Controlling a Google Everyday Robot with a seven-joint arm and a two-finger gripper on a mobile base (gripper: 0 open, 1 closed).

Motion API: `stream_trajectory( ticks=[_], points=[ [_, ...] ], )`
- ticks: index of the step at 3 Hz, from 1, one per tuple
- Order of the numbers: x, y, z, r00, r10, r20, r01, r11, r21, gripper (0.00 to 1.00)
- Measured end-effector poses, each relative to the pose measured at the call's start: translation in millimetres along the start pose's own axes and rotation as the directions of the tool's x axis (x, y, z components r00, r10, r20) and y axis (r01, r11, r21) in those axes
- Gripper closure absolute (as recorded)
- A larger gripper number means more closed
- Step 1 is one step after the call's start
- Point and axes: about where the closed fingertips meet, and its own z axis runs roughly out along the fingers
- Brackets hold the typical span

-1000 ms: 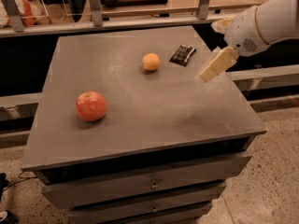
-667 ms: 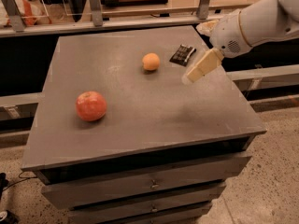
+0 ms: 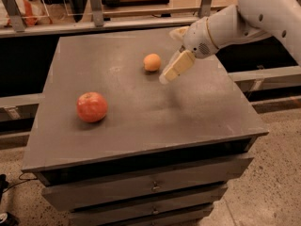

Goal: Move orange near apple

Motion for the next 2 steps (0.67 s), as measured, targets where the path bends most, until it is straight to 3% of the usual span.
stream_trajectory(
  ticks=[2],
  points=[
    [1,-29,63,0.997,-0.004,0.073,0.010,0.9971,-0.075,0.00]
  ],
)
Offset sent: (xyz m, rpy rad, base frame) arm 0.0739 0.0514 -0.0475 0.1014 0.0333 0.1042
